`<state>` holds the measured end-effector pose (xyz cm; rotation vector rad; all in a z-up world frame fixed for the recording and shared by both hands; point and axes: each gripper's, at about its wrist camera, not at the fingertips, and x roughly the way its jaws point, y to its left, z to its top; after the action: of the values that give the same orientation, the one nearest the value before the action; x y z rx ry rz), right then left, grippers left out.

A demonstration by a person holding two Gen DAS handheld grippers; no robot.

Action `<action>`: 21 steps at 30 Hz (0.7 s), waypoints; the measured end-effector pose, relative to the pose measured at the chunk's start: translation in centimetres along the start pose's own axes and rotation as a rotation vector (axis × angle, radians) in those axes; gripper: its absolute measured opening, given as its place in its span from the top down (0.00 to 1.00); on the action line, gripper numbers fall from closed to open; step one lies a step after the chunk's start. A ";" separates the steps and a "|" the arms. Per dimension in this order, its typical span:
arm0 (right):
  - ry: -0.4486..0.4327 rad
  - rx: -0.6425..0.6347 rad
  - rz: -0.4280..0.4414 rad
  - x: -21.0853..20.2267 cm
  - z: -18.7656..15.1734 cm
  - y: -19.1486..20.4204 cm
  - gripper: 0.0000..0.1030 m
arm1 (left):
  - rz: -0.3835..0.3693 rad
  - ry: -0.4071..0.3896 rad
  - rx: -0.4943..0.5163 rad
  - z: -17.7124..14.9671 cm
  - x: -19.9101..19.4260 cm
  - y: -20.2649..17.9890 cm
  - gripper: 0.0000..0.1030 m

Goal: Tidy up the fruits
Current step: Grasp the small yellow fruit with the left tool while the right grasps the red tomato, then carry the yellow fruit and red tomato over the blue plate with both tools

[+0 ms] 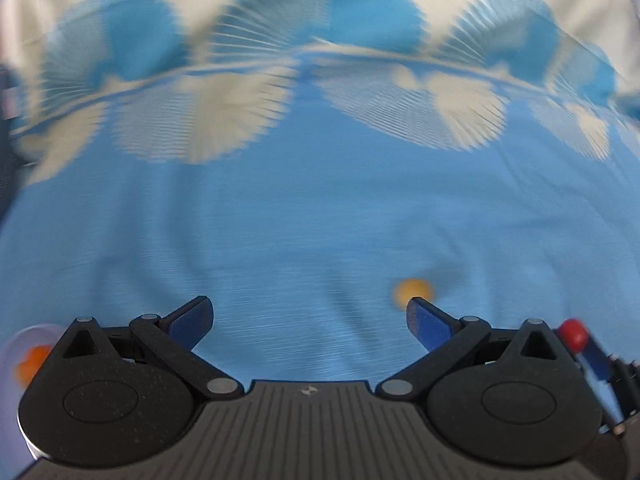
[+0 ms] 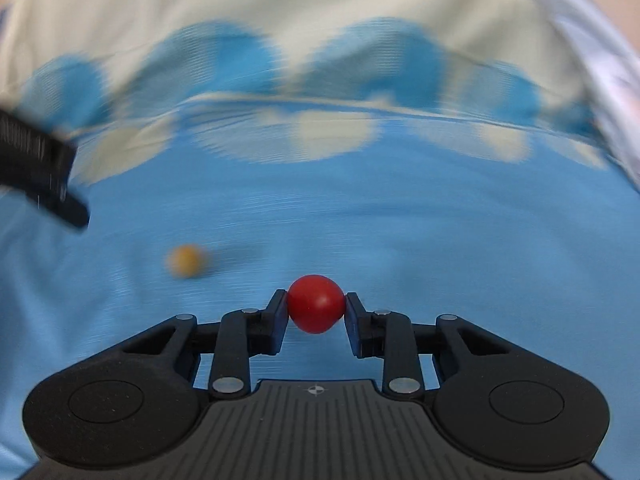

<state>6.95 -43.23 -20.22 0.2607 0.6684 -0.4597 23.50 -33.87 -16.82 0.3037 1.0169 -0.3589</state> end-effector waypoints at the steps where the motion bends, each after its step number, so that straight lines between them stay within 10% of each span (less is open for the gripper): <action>1: -0.002 0.021 -0.029 0.0 0.0 -1.4 0.70 | -0.009 0.006 0.025 0.1 0.8 -1.1 0.00; 6: 0.022 0.169 -0.084 1.4 -0.7 -6.5 0.69 | -0.015 0.052 0.075 0.1 4.7 -4.0 0.05; 11: 0.019 0.215 -0.050 2.4 -0.9 -7.1 0.69 | -0.064 0.032 0.061 -0.1 4.4 -3.7 0.72; 21: -0.037 0.138 -0.011 -1.5 0.2 -5.2 0.69 | -0.038 -0.015 -0.004 -2.8 -6.0 1.3 0.72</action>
<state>3.51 -47.33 -19.58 0.3783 0.6032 -0.5206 19.07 -30.62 -12.92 0.2775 1.0100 -0.3930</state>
